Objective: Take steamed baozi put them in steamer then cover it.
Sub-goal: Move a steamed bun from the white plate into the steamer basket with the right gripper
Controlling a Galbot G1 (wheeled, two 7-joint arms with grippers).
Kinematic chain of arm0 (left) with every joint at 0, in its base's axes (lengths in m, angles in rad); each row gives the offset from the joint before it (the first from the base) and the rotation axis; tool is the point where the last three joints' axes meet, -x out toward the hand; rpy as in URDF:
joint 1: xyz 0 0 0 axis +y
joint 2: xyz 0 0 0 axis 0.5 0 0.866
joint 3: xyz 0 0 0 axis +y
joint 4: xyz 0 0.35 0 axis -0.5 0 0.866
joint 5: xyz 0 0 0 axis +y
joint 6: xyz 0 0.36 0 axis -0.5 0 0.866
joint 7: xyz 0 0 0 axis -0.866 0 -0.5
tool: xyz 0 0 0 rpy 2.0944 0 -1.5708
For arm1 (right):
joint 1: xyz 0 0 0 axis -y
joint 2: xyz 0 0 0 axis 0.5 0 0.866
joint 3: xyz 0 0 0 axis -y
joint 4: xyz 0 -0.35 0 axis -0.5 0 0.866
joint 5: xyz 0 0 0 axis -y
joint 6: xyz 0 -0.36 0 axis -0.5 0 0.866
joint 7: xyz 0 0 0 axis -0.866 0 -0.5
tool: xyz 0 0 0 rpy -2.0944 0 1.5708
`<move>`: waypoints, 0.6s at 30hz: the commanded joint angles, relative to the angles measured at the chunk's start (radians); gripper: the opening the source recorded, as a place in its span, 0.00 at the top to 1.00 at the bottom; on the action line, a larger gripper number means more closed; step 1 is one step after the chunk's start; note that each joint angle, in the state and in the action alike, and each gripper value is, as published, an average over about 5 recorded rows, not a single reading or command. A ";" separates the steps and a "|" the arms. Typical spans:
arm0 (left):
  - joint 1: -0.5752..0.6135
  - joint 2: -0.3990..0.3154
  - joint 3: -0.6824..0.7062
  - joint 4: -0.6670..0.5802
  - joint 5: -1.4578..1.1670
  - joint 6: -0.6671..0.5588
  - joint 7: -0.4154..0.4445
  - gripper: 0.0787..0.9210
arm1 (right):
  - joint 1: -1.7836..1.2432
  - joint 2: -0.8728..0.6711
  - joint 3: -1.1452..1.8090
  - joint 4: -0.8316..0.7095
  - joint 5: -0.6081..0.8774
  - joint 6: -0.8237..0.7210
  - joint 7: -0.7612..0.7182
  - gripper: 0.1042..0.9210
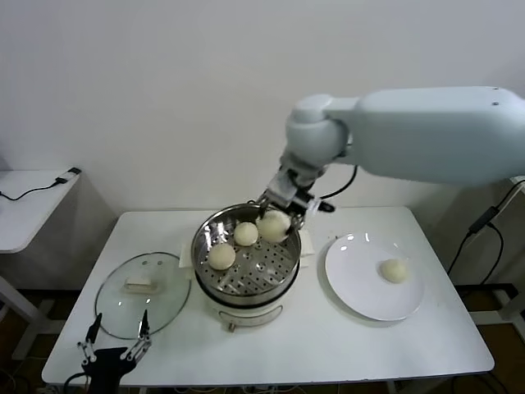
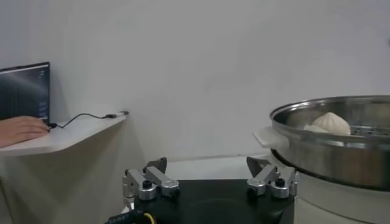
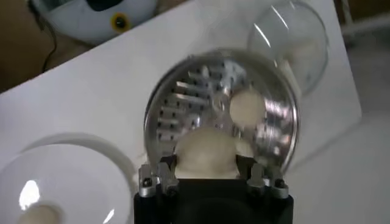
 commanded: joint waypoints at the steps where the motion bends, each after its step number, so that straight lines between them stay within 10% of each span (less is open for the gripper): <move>1: 0.001 -0.002 -0.004 -0.001 0.003 -0.001 0.000 0.12 | -0.173 0.147 -0.006 0.076 -0.311 0.122 0.091 0.32; 18: -0.001 -0.009 -0.007 0.004 0.001 -0.003 -0.004 0.12 | -0.336 0.125 0.000 -0.045 -0.465 0.086 0.199 0.32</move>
